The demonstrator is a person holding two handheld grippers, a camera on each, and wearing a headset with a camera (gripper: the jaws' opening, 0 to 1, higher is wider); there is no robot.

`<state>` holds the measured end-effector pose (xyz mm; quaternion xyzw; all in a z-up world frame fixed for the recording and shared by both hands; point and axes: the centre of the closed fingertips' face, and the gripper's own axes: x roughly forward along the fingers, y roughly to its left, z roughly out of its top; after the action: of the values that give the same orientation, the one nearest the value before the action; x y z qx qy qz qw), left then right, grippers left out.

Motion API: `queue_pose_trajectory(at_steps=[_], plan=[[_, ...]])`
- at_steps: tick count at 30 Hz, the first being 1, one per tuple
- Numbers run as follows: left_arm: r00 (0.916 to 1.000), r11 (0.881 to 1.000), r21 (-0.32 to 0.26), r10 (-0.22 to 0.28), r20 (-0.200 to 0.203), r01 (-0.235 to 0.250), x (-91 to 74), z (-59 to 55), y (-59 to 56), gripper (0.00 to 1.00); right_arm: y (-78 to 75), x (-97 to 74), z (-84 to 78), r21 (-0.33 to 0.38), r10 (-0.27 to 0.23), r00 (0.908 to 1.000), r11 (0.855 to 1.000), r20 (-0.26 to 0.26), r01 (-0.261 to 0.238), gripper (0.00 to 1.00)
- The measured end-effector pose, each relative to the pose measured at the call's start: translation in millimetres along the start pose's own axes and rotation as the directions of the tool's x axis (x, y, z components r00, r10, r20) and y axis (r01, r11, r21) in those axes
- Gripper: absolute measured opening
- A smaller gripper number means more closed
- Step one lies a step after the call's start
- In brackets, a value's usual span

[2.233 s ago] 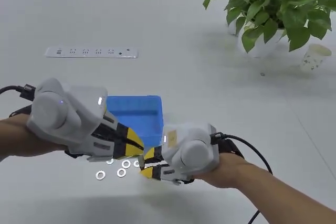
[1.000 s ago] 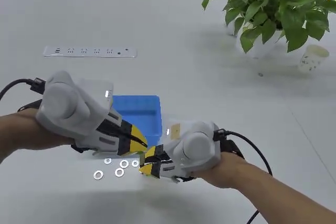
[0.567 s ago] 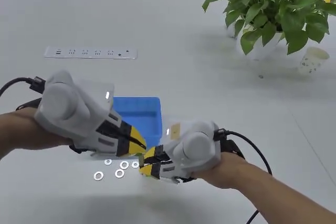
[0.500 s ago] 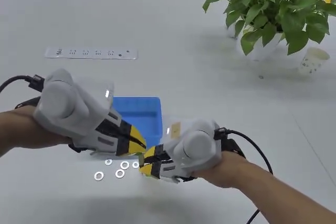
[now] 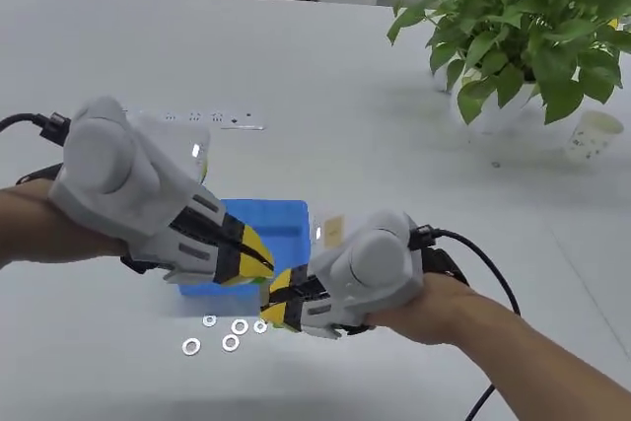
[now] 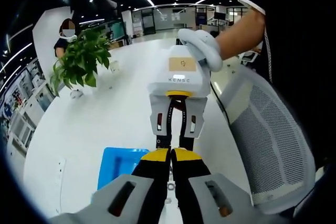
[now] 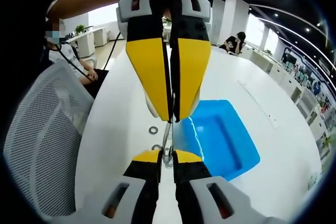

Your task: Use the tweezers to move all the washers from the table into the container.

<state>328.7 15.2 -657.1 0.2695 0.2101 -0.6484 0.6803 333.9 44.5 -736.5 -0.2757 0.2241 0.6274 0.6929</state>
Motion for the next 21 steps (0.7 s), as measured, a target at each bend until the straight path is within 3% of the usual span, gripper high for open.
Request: queue_pose_trajectory(at_steps=[11, 21], plan=[[0.9997, 0.999, 0.025, 0.024, 0.002, -0.024, -12.3, 11.5, 20.5, 0.05, -24.7, -8.9, 14.5, -0.013, -0.032, 0.9995, 0.999, 0.008, 0.032, 0.10], [0.9989, 0.998, 0.052, 0.045, -0.011, -0.045, -18.9, 14.3, 41.9, 0.05, -48.2, -8.8, 23.7, -0.024, -0.051, 0.9986, 0.998, 0.016, 0.051, 0.10]])
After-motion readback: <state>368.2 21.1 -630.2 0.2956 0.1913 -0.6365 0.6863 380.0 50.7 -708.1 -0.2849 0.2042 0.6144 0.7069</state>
